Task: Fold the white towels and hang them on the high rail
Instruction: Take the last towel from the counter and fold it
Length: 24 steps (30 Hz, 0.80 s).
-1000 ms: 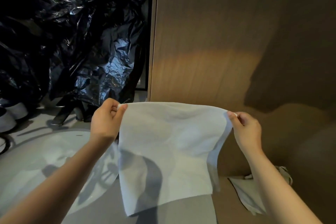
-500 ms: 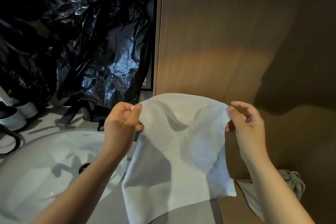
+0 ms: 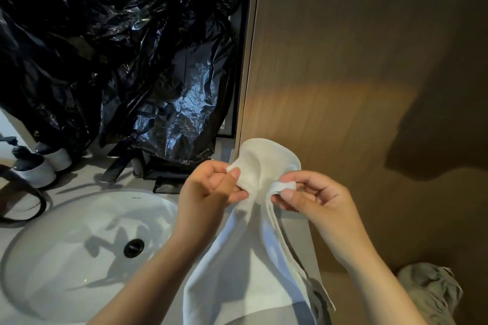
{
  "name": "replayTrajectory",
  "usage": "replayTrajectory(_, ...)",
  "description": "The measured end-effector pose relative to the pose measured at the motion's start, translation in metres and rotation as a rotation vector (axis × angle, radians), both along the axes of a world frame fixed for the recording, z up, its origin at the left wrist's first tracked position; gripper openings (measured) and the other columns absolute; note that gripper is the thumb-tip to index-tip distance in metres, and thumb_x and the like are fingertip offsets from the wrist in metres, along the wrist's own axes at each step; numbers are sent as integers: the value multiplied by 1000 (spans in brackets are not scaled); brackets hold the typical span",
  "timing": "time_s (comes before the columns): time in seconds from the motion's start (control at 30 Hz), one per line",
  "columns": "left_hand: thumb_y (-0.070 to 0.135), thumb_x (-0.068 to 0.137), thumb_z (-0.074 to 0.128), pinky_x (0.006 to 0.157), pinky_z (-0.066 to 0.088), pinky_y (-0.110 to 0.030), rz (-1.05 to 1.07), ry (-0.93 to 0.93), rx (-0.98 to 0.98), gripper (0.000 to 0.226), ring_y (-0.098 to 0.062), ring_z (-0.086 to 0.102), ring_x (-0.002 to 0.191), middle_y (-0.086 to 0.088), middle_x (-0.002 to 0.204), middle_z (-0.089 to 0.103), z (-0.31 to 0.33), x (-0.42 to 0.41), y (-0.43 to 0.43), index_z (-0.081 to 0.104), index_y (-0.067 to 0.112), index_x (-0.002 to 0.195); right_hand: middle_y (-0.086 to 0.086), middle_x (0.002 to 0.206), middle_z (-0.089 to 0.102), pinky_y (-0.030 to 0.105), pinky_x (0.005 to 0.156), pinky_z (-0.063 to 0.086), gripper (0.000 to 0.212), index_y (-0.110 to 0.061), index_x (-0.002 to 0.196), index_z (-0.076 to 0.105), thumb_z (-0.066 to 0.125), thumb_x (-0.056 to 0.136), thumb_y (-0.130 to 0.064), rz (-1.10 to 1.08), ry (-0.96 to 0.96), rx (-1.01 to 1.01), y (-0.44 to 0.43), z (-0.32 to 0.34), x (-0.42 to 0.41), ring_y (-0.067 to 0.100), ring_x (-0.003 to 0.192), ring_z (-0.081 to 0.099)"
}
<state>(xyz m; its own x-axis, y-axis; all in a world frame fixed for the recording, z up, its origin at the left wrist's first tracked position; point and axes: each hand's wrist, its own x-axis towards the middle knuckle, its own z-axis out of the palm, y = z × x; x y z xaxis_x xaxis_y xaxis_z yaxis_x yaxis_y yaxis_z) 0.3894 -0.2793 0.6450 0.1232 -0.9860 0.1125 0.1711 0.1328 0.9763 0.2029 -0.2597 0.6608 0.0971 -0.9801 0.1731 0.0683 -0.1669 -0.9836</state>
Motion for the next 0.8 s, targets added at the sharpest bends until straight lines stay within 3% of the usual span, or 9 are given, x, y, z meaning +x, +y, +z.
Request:
replayTrajectory(0.17, 9, 92, 60, 60, 56, -20, -60, -53, -11, 8, -13, 68, 60, -9, 62, 68, -2, 4, 5, 65, 3, 90, 10, 91, 76, 25, 79, 57, 34, -27, 100, 77, 72, 80, 1, 69, 146, 2, 0, -3, 7, 25, 86, 73)
replayTrajectory(0.3, 9, 92, 61, 62, 55, -20, -93, -42, -3, 8, -13, 67, 61, -12, 64, 67, -5, 10, 8, 67, 4, 89, -2, 91, 77, 17, 79, 55, 43, -32, 103, 76, 68, 85, 6, 95, 289, -16, 1, -3, 11, 15, 87, 74)
replayTrajectory(0.53, 24, 81, 64, 71, 59, -31, -199, -61, -54, 18, -20, 69, 69, -10, 69, 69, -6, 7, 16, 70, 9, 88, -4, 66, 72, 18, 62, 55, 13, -24, 90, 76, 79, 79, -18, -67, 393, -113, -2, -6, 15, 13, 60, 69)
replayTrajectory(0.63, 14, 85, 64, 70, 58, -26, -218, -123, -90, 10, -16, 70, 72, -6, 75, 73, -6, 9, 18, 71, 13, 93, -4, 60, 67, 27, 57, 56, 18, -30, 84, 74, 76, 72, -43, -140, 478, -143, -3, -8, 14, 17, 56, 65)
replayTrajectory(0.7, 3, 84, 66, 70, 55, -20, -258, -111, -83, 19, -15, 72, 79, -5, 84, 76, -6, 9, 18, 69, 12, 100, -3, 62, 66, 30, 56, 56, 20, -33, 82, 74, 74, 71, -50, -162, 474, -161, -3, -10, 13, 19, 58, 64)
replayTrajectory(0.8, -4, 78, 71, 74, 56, -22, -274, -92, -64, 29, -20, 73, 83, -7, 88, 76, -6, 8, 18, 69, 9, 104, 1, 62, 64, 31, 53, 52, 22, -34, 83, 74, 73, 70, -52, -164, 419, -184, -3, -11, 13, 21, 58, 60)
